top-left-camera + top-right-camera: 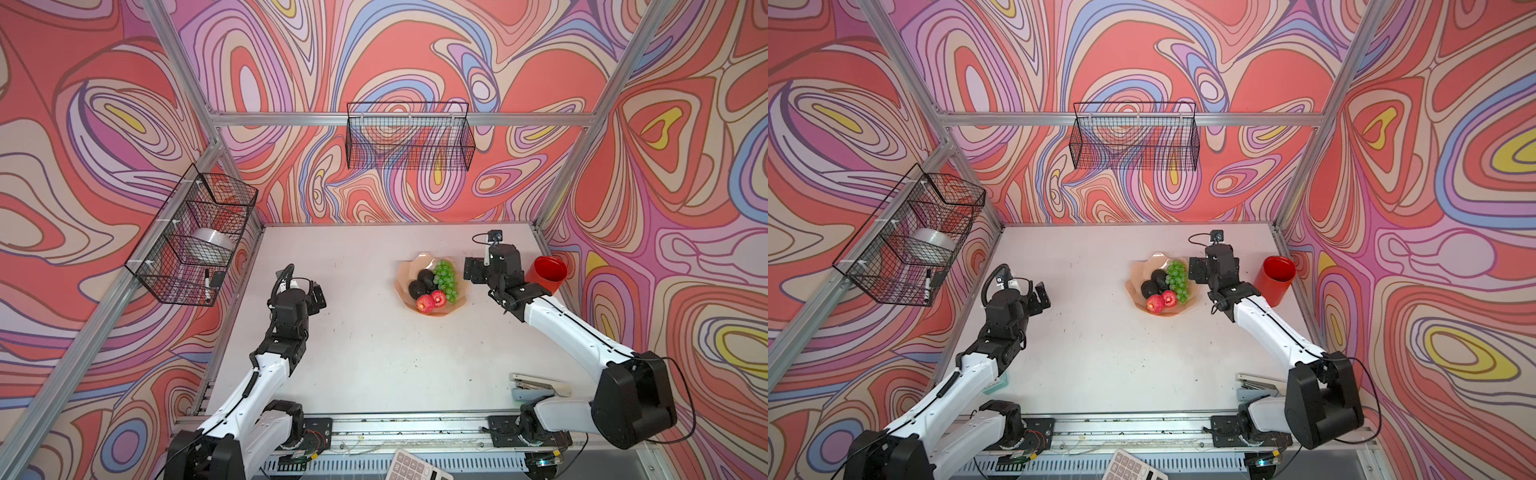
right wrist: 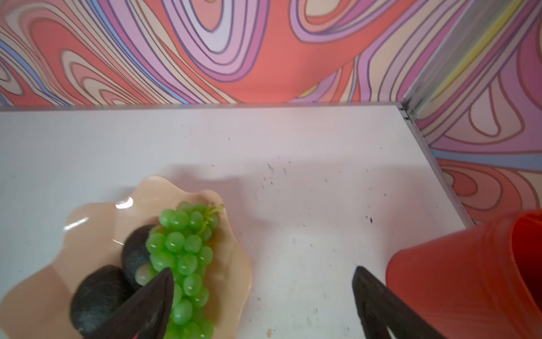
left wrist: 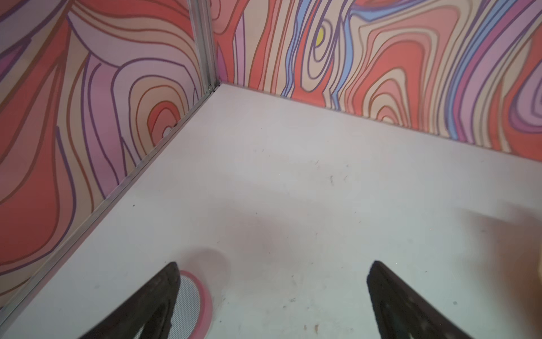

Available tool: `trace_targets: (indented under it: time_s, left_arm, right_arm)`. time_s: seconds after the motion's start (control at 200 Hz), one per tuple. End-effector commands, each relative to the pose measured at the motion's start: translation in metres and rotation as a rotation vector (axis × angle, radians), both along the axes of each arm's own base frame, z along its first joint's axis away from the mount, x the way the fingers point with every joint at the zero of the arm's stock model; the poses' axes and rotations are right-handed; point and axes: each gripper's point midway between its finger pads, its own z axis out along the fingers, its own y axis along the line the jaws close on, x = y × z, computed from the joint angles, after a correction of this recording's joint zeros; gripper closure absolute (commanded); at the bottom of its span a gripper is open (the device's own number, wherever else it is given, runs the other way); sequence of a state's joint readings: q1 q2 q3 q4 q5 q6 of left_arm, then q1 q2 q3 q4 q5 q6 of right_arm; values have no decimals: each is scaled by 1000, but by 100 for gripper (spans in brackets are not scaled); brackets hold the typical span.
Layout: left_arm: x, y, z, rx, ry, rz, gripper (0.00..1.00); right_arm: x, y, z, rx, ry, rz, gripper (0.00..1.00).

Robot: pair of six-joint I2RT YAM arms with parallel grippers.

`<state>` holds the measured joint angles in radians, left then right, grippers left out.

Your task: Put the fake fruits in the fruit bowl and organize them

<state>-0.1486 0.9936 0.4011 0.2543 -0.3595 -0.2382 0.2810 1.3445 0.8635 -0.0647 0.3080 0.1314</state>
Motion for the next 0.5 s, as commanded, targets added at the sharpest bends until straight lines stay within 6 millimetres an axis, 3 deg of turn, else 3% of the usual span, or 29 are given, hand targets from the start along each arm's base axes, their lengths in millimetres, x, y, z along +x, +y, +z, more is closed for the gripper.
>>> trace_targets:
  time_s: [0.0, 0.1, 0.245, 0.426, 0.496]
  left_arm:
    - [-2, 18, -5, 133, -54, 58, 0]
    - [-4, 14, -29, 144, -31, 24, 0]
    - [5, 14, -26, 146, -77, -2, 0]
    - [23, 14, -23, 125, -138, -26, 0]
    - [29, 17, -31, 125, -126, -22, 0]
  right_arm:
    - [4, -27, 8, -46, -179, -99, 2]
    - [2, -45, -12, -57, -191, -142, 2]
    - [2, -63, -42, -79, -216, -169, 2]
    - [1, -72, -62, -82, -314, -145, 2]
    - [1, -72, -68, -76, -339, -134, 2]
